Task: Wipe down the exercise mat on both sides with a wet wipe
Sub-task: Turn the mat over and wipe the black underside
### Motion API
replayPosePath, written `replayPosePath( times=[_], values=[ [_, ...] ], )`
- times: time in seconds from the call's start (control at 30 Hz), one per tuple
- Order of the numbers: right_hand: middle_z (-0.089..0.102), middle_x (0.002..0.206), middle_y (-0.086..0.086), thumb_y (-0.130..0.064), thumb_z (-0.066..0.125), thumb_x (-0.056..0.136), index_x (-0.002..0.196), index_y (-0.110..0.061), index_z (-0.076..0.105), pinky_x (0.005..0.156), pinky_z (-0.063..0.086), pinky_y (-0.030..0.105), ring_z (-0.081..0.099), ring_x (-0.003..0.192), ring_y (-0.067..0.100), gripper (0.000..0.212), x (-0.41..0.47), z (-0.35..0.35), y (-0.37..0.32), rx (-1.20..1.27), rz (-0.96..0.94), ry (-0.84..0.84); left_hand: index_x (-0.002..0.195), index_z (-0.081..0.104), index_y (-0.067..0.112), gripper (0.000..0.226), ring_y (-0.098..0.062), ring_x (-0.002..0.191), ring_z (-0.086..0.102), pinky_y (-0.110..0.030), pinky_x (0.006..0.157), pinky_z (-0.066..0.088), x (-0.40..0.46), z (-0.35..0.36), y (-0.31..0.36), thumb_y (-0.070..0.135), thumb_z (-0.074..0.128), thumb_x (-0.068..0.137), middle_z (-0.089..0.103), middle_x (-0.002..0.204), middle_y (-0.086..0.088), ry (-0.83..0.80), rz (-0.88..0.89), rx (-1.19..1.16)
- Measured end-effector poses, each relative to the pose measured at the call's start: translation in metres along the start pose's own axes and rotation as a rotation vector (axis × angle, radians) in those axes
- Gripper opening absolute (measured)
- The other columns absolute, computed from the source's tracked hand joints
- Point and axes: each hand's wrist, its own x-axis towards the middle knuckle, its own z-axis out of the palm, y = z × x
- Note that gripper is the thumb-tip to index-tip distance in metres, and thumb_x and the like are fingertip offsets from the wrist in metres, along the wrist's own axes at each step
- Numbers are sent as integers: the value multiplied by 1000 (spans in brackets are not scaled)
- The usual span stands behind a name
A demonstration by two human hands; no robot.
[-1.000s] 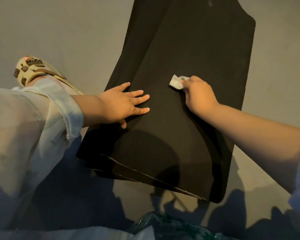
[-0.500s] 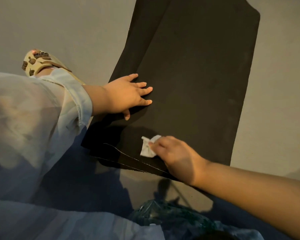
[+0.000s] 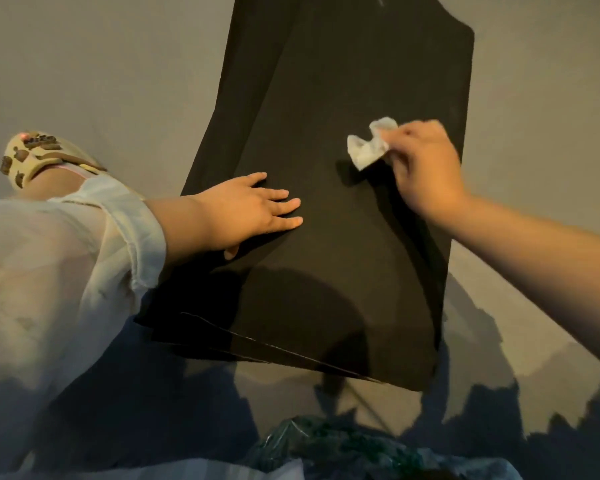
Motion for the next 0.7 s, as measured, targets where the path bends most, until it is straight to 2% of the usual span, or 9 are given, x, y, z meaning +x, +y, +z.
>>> replayPosePath(
  times=[0.1,0.23,0.33,0.43,0.53,0.7],
  values=[
    [54,121,14,-9,45,95,124,-11,60,91,31,25,45,113,32,33,38,11,22,-49,171,45,147,-15,27,112,-19,145,-7,-45,115,1,3,-1,3,33,72,76,-11,158,0,-41,-19,9],
    [50,118,20,-4,42,92,121,-8,59,88,37,34,48,109,35,34,38,40,12,-92,219,-157,147,-14,29,115,-17,145,-8,-47,115,1,5,-5,5,29,74,74,-11,158,1,-70,-30,-23],
    [50,115,19,-2,42,91,120,-7,57,85,40,36,50,104,35,34,29,47,3,-102,269,-178,148,-13,30,116,-15,145,-7,-46,115,1,5,-6,4,29,76,73,-12,158,2,-84,-31,-30],
    [53,113,18,-1,44,90,114,-7,61,86,43,37,53,102,37,30,17,43,-4,-74,230,-241,148,-12,31,115,-15,145,-8,-44,115,0,3,-9,1,32,76,73,-12,158,3,-95,-21,-47],
    [56,111,16,0,47,86,110,-10,63,81,39,33,55,103,35,31,-11,40,-25,-26,121,-302,148,-11,32,115,-15,145,-8,-44,115,-1,2,-11,1,31,76,73,-12,158,4,-103,-28,-50],
    [61,104,17,-1,53,87,119,-8,62,83,40,32,57,100,33,34,-72,33,-63,153,-85,-372,148,-11,31,112,-16,145,-8,-45,115,0,-1,-14,8,27,75,76,-12,158,3,-88,-57,-24]
  ],
)
